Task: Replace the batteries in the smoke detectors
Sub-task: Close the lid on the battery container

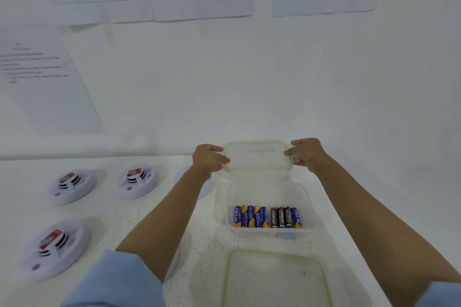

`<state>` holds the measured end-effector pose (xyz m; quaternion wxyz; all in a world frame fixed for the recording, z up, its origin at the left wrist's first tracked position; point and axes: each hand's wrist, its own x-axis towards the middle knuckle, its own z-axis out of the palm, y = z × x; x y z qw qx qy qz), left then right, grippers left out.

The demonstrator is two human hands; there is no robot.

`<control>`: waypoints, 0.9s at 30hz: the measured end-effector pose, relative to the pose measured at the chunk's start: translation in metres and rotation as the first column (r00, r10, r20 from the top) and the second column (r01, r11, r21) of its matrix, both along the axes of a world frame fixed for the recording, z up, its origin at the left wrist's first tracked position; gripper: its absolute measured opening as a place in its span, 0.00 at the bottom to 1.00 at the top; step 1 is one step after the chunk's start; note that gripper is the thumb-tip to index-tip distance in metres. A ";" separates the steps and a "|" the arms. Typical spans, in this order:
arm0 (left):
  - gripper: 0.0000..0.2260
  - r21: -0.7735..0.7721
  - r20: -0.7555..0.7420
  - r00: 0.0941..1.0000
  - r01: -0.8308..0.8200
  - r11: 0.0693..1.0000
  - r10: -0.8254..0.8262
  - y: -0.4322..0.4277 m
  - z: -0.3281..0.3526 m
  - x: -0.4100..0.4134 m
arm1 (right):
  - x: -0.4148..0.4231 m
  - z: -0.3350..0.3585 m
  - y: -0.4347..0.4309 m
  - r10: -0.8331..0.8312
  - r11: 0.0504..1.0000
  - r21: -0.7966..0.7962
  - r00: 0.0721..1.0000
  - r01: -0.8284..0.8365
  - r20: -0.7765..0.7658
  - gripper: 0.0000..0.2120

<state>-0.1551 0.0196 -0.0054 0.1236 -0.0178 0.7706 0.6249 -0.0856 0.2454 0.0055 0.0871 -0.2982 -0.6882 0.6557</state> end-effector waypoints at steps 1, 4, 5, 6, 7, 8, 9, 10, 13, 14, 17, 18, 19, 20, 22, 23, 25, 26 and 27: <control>0.17 -0.020 -0.006 1.000 0.006 1.000 -0.006 0.000 -0.001 0.000 | 0.000 -0.002 -0.001 0.004 1.000 0.014 1.000 -0.004 0.012 0.23; 0.17 -0.028 0.002 1.000 0.023 0.999 -0.023 -0.001 -0.003 -0.003 | -0.002 -0.006 -0.001 0.002 1.000 0.020 1.000 -0.002 0.017 0.25; 0.16 -0.028 0.011 1.000 0.028 0.999 -0.028 0.000 -0.003 -0.004 | -0.003 -0.007 -0.001 0.001 1.000 0.013 1.000 -0.001 0.017 0.25; 0.15 -0.026 0.022 0.999 0.030 0.999 -0.030 0.000 -0.004 -0.005 | -0.003 -0.007 0.000 0.001 1.000 0.008 1.000 -0.001 0.016 0.25; 0.14 -0.020 0.032 0.999 0.030 0.999 -0.030 -0.001 -0.005 -0.006 | -0.003 -0.006 0.000 0.004 1.000 0.006 1.000 -0.004 0.018 0.25; 0.14 -0.009 0.044 0.999 0.029 1.000 -0.028 -0.001 -0.005 -0.008 | -0.003 -0.006 0.000 0.009 1.000 0.004 1.000 -0.009 0.023 0.25; 0.14 0.008 0.058 0.998 0.027 1.000 -0.027 -0.002 -0.006 -0.009 | -0.002 -0.006 0.000 0.017 1.000 0.001 0.999 -0.017 0.032 0.25; 0.14 0.027 0.073 0.997 0.022 0.999 -0.024 -0.002 -0.007 -0.009 | -0.001 -0.005 0.000 0.031 1.000 -0.008 0.999 -0.030 0.043 0.25; 0.16 0.073 0.105 0.994 0.013 0.997 -0.021 -0.004 -0.008 -0.008 | 0.002 -0.002 0.002 0.085 0.994 -0.067 0.994 -0.081 0.069 0.24; 0.17 0.082 0.107 0.994 0.016 0.997 -0.025 -0.005 -0.008 -0.007 | 0.002 -0.002 0.003 0.093 0.993 -0.079 0.993 -0.087 0.072 0.24; 0.19 0.106 0.099 0.995 0.023 0.994 -0.033 -0.006 -0.009 -0.005 | 0.000 -0.001 0.002 0.084 0.994 -0.078 0.993 -0.078 0.077 0.23; 0.19 0.103 0.094 0.995 0.024 0.994 -0.034 -0.006 -0.009 -0.005 | -0.001 -0.002 0.001 0.084 0.994 -0.074 0.993 -0.078 0.082 0.22; 0.19 0.094 0.089 0.995 0.026 0.995 -0.034 -0.005 -0.009 -0.005 | -0.001 -0.004 0.002 0.090 0.994 -0.075 0.992 -0.084 0.084 0.22; 0.19 0.083 0.085 0.996 0.030 0.996 -0.037 -0.005 -0.009 -0.005 | 0.000 -0.005 0.002 0.100 0.993 -0.074 0.991 -0.094 0.091 0.21; 0.20 0.073 0.081 0.996 0.041 0.996 -0.047 -0.005 -0.009 -0.006 | 0.002 -0.007 0.002 0.117 0.992 -0.062 0.987 -0.111 0.106 0.21; 0.20 0.064 0.074 0.996 0.046 0.997 -0.051 -0.006 -0.010 -0.006 | 0.002 -0.009 0.002 0.116 0.993 -0.051 0.987 -0.110 0.109 0.20; 0.19 -0.018 0.019 0.998 0.052 0.998 -0.052 -0.005 -0.011 -0.006 | 0.000 -0.012 0.003 0.104 0.994 -0.024 0.989 -0.102 0.101 0.20; 0.19 -0.091 -0.034 0.998 0.045 0.995 -0.049 -0.004 -0.011 -0.006 | -0.001 -0.014 0.002 0.098 0.995 0.007 0.990 -0.099 0.097 0.21; 0.19 -0.161 -0.092 0.995 0.031 0.986 -0.046 -0.003 -0.012 -0.006 | -0.002 -0.015 0.002 0.091 0.994 0.051 0.991 -0.096 0.094 0.23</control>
